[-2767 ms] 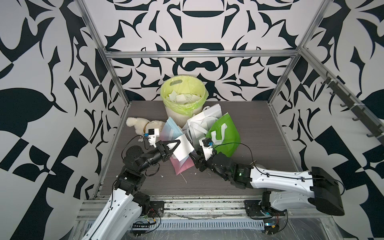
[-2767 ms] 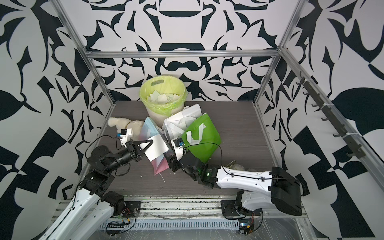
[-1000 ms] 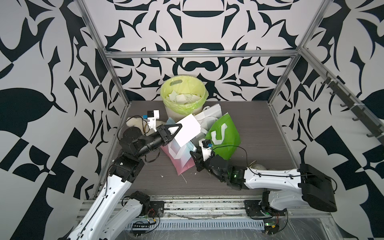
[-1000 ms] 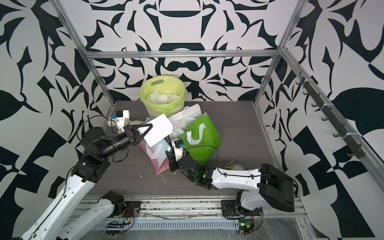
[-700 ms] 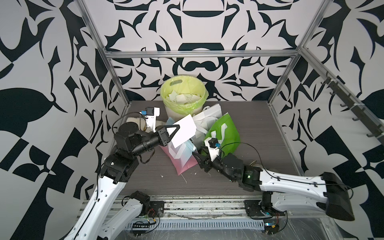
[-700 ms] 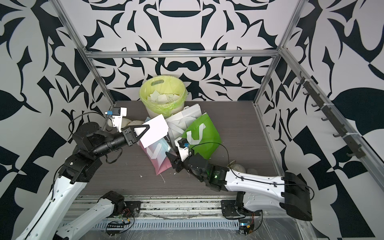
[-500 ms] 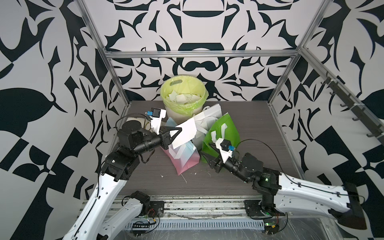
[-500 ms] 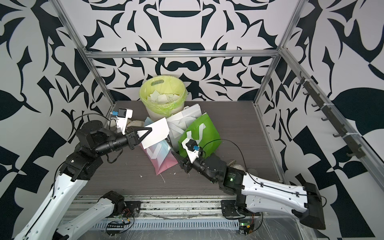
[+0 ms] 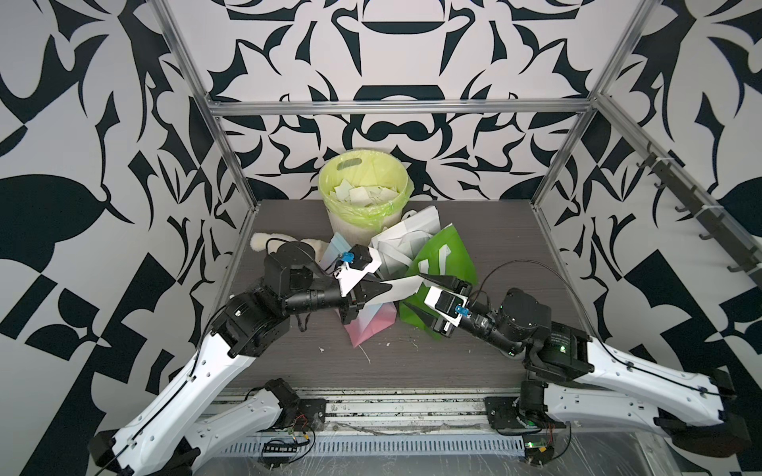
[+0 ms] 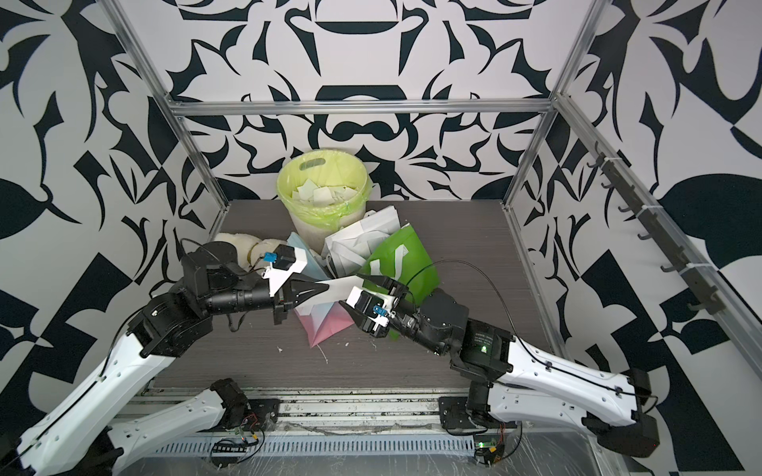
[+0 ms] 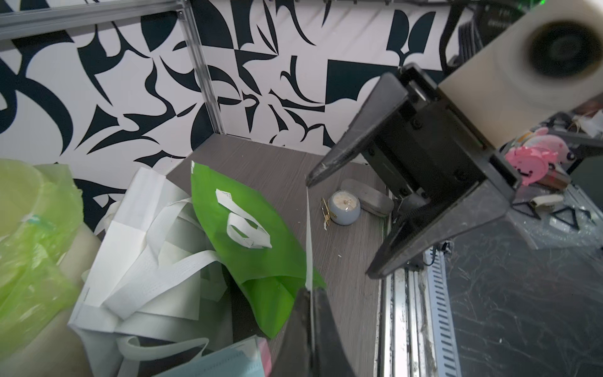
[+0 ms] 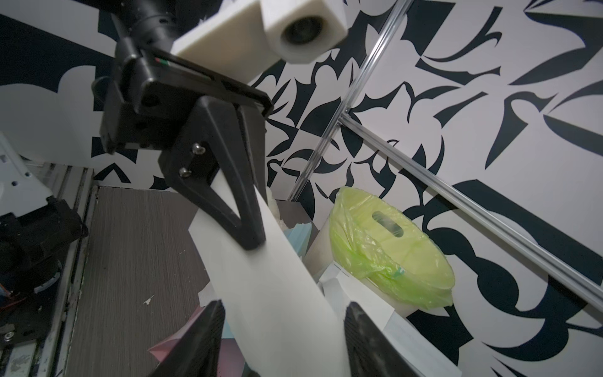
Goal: Shred takeout receipts and throw away
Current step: Shred the takeout receipt.
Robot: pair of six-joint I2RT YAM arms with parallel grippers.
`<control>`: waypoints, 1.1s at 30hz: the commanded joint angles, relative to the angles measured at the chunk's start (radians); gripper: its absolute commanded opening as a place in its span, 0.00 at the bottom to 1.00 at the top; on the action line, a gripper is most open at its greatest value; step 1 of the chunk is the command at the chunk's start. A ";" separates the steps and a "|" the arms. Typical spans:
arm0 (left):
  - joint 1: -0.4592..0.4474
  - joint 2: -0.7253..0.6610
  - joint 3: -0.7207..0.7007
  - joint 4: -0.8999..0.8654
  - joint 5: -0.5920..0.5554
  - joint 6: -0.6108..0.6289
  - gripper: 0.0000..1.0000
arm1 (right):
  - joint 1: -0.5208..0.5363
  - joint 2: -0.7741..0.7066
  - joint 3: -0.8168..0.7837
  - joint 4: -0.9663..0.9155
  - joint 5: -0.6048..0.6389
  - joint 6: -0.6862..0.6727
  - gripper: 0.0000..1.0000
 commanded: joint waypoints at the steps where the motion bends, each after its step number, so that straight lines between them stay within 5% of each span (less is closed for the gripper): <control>1: -0.029 0.020 0.037 -0.081 -0.071 0.149 0.00 | -0.001 -0.012 0.040 -0.034 -0.045 -0.096 0.56; 20: -0.128 0.035 0.059 -0.102 -0.120 0.218 0.00 | 0.000 0.048 0.085 -0.090 0.025 -0.165 0.29; 26: -0.139 0.041 0.059 -0.105 -0.140 0.215 0.00 | 0.000 0.045 0.087 -0.096 0.025 -0.157 0.00; 33: -0.139 0.024 0.035 -0.041 -0.150 0.161 0.06 | 0.001 0.039 0.072 -0.082 0.064 -0.155 0.00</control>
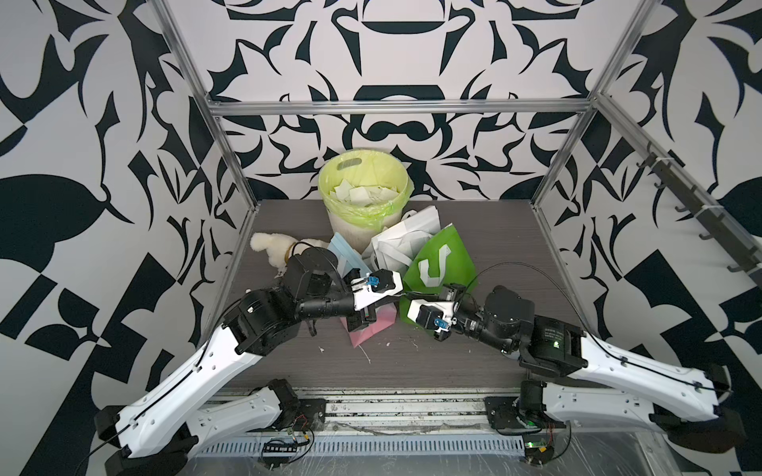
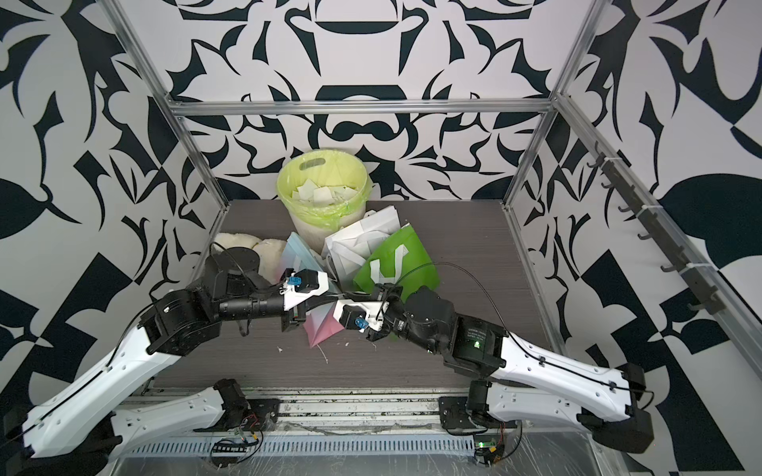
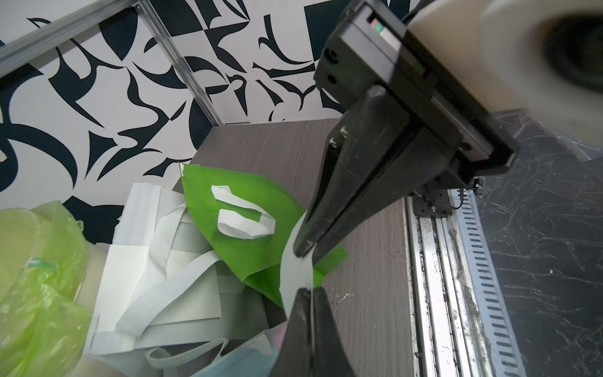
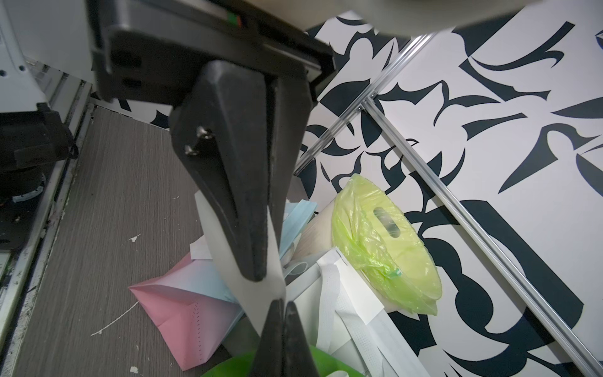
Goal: Shred takeout receipts and throw away
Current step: Shred the takeout receipt.
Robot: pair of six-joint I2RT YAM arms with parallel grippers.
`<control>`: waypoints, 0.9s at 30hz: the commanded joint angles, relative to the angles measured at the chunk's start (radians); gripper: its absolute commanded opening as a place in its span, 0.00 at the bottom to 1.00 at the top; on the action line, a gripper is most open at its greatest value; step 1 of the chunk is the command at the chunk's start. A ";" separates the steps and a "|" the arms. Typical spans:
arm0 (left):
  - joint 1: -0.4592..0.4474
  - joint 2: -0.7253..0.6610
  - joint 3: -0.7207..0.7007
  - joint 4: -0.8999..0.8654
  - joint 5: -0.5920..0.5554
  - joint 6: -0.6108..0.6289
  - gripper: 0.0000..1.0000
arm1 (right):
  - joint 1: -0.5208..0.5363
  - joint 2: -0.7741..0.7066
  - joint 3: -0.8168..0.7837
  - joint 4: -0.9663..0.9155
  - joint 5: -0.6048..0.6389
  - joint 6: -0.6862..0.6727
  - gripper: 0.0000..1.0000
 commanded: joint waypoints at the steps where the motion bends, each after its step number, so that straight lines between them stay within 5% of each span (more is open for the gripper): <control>1: -0.003 -0.024 -0.006 0.055 0.002 -0.044 0.18 | 0.000 -0.015 0.030 0.036 0.040 0.010 0.00; 5: -0.002 -0.054 -0.037 0.100 0.022 -0.062 0.34 | 0.000 -0.025 0.029 0.038 0.028 0.022 0.00; 9: -0.003 -0.057 -0.057 0.132 0.042 -0.079 0.36 | -0.001 -0.032 0.021 0.049 0.024 0.025 0.00; 19: -0.003 -0.010 -0.044 0.158 0.085 -0.121 0.27 | -0.001 -0.032 0.018 0.054 0.021 0.027 0.00; 27: -0.003 -0.001 -0.044 0.181 0.086 -0.143 0.10 | -0.001 -0.034 0.016 0.060 0.019 0.028 0.00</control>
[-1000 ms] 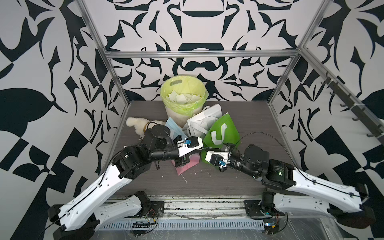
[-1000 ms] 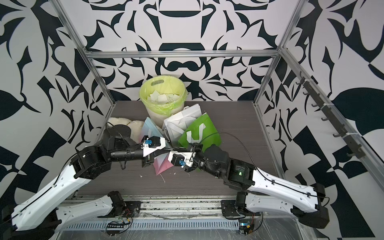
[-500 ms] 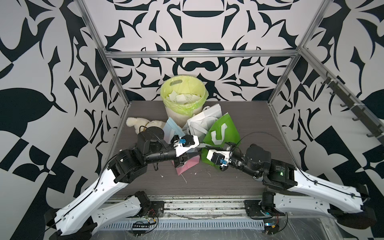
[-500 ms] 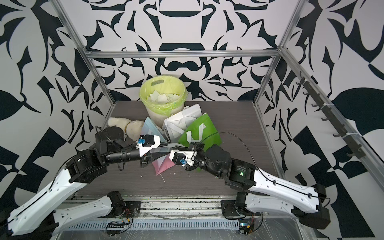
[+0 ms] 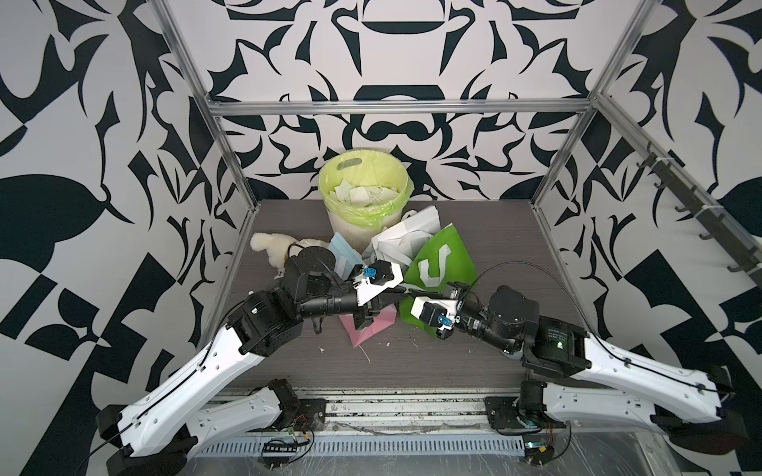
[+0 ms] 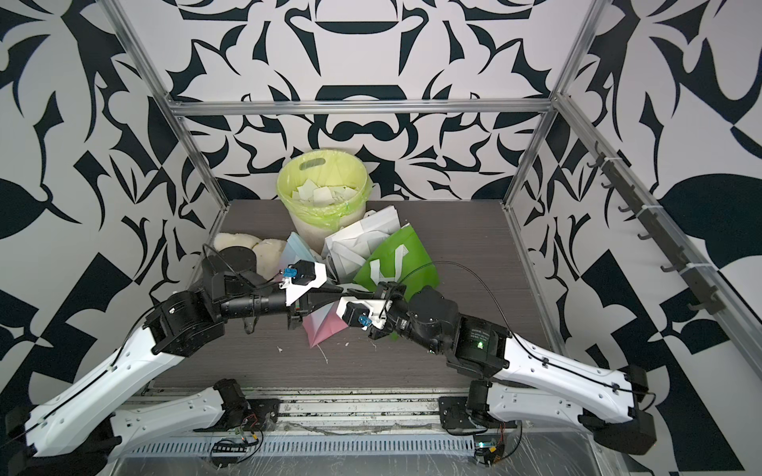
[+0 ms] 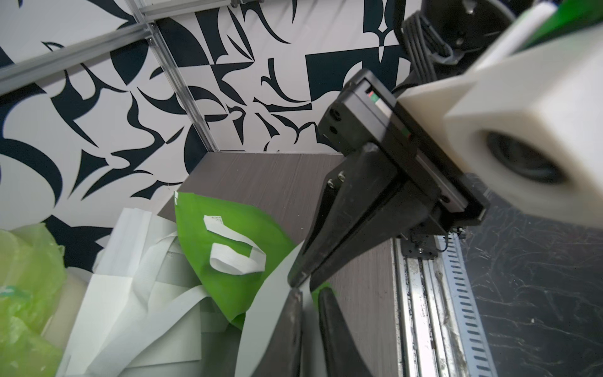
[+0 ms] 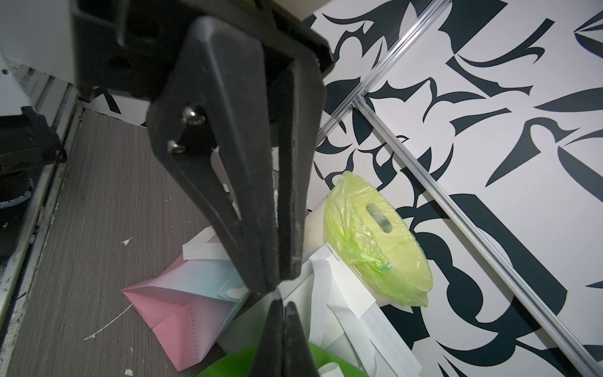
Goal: Shred takeout receipts and throw away
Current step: Shred the takeout receipt.
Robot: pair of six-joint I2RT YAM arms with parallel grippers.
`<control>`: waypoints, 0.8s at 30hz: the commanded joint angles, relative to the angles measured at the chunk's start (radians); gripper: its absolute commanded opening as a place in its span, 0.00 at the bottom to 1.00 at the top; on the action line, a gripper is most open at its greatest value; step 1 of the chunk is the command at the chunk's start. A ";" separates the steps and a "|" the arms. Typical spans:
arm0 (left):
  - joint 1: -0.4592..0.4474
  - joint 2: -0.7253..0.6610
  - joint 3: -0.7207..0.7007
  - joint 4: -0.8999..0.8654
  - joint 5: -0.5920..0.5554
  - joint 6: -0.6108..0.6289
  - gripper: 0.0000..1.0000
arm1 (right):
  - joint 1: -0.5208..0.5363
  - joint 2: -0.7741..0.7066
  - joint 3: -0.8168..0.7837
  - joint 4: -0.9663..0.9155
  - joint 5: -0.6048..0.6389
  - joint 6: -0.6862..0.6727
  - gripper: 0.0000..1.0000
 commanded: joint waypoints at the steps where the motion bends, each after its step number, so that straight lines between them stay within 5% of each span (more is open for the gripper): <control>1: -0.003 0.007 -0.005 0.025 0.022 -0.018 0.08 | 0.000 -0.019 0.016 0.060 0.005 0.018 0.00; 3: -0.003 0.011 -0.003 0.025 0.029 -0.022 0.00 | 0.000 -0.018 0.015 0.066 0.006 0.019 0.00; 10: -0.003 0.021 0.007 0.010 -0.050 -0.085 0.00 | 0.000 -0.016 0.011 0.110 0.026 0.030 0.00; 14: -0.003 0.038 0.022 0.040 -0.191 -0.218 0.00 | 0.000 -0.020 -0.004 0.127 0.028 0.011 0.00; 24: 0.013 0.084 0.062 0.121 -0.339 -0.483 0.00 | 0.000 -0.035 -0.042 0.100 0.006 -0.078 0.00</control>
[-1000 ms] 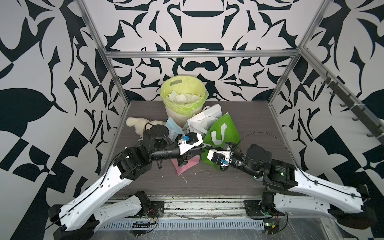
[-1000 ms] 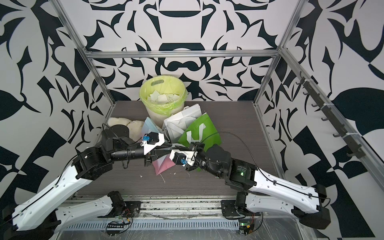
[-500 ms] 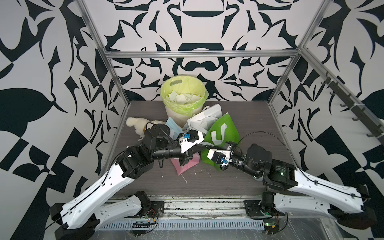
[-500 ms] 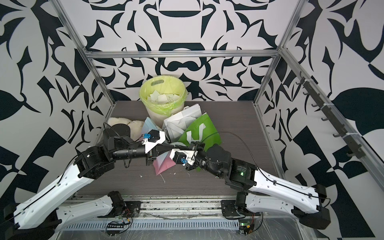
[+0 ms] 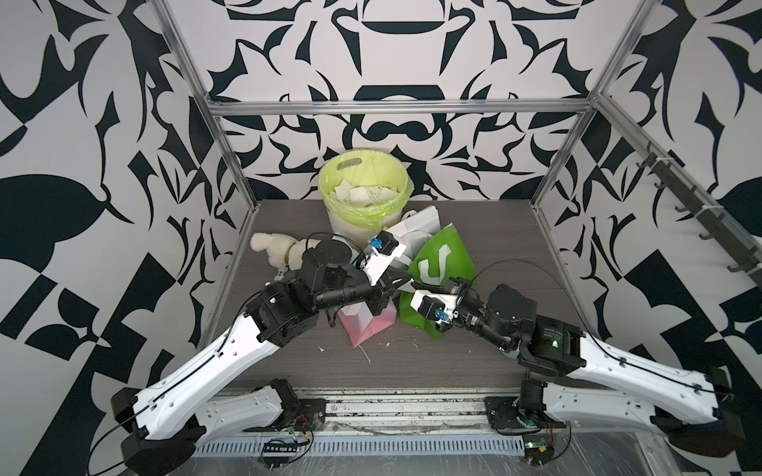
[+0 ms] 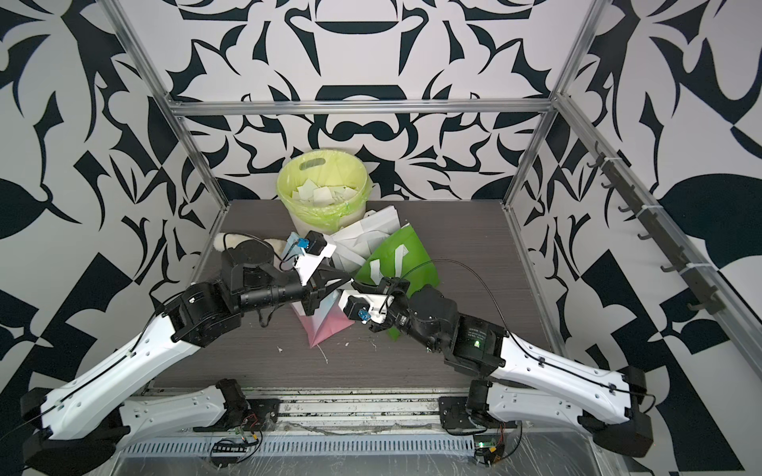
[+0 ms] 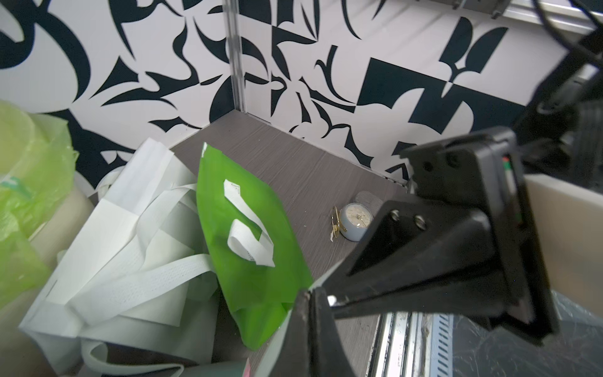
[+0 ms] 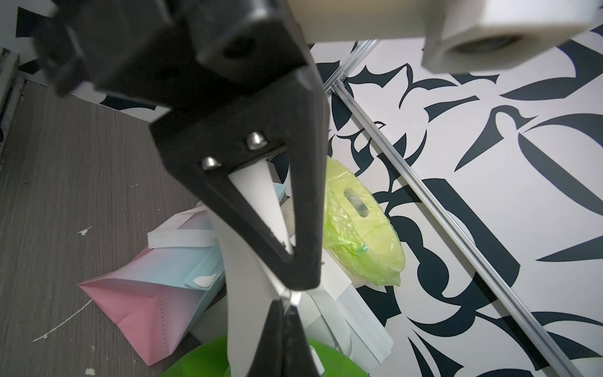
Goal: Shred takeout receipts and throw away
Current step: Shred the takeout receipt.
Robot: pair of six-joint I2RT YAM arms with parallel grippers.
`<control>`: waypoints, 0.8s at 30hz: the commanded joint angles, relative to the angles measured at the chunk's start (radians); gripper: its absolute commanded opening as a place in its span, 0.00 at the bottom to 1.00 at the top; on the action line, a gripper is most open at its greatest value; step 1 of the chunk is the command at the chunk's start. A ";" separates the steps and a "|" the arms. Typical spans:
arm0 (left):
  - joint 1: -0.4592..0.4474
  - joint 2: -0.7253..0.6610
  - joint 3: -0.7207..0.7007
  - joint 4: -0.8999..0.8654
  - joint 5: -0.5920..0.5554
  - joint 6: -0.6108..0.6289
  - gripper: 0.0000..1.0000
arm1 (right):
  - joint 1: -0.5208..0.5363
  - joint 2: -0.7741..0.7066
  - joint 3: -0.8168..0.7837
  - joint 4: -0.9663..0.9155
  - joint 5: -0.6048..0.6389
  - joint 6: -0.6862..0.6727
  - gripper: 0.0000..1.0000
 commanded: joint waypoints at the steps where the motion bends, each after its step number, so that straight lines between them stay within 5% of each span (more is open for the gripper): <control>1: 0.028 -0.008 0.021 0.097 -0.109 -0.128 0.00 | 0.015 -0.034 -0.007 0.047 -0.057 -0.024 0.00; 12: 0.135 0.011 0.022 0.197 -0.206 -0.275 0.00 | 0.016 -0.071 -0.038 0.063 -0.186 0.063 0.00; 19: 0.383 0.036 -0.009 0.324 -0.084 -0.430 0.00 | 0.016 -0.134 -0.074 0.075 -0.246 0.205 0.00; 24: 0.470 0.011 -0.092 0.520 0.018 -0.596 0.00 | 0.017 -0.178 -0.107 0.178 -0.142 0.363 0.00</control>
